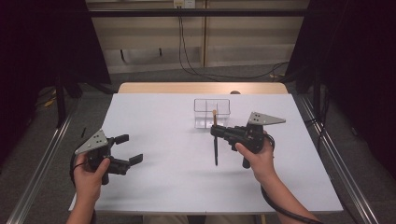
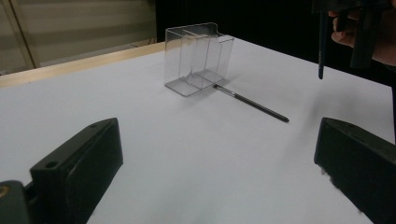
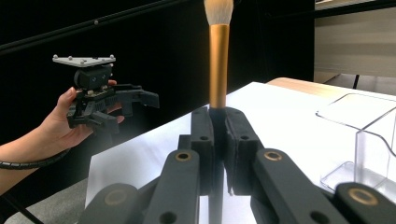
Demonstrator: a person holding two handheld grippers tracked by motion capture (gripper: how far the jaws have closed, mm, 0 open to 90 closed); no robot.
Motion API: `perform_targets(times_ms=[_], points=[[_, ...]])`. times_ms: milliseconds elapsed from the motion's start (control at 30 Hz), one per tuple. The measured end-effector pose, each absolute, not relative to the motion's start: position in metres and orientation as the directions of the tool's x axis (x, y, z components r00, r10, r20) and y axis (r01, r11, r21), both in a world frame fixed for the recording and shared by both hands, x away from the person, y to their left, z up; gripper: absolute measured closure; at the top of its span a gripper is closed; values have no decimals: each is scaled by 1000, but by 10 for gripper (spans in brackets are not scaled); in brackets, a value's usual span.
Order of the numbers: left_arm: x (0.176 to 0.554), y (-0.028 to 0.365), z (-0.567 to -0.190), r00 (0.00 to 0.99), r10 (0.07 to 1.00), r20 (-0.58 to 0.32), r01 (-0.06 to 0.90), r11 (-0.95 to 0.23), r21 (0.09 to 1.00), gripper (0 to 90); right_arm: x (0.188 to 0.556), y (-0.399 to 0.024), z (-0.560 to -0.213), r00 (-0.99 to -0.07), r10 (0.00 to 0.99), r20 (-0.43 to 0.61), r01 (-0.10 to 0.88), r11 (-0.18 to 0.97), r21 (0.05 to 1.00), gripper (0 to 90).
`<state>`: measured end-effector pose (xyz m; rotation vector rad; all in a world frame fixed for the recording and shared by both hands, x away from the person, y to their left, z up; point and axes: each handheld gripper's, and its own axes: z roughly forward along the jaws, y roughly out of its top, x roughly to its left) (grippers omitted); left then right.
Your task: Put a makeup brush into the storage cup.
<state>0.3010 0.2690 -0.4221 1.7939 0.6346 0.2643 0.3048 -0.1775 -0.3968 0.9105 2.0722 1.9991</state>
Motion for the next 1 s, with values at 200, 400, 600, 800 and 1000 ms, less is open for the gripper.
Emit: perform_targets(times_ms=[200, 400, 600, 800, 1000], points=[[300, 274, -424, 824, 549, -141, 289, -194, 937, 11, 307, -177, -397, -811, 493, 316, 332, -58, 942, 839], [298, 278, -426, 825, 549, -136, 288, -201, 936, 11, 309, -174, -397, -814, 491, 311, 330, -50, 943, 839], [296, 281, -429, 819, 556, -138, 295, -202, 934, 11, 313, -172, -395, -812, 497, 307, 326, -50, 944, 839], [295, 283, -430, 815, 563, -135, 296, -205, 933, 9, 317, -170, -391, -815, 500, 293, 312, -47, 949, 839], [295, 282, -432, 817, 563, -129, 298, -220, 929, 9, 321, -171, -390, -810, 512, 285, 309, -41, 950, 839]])
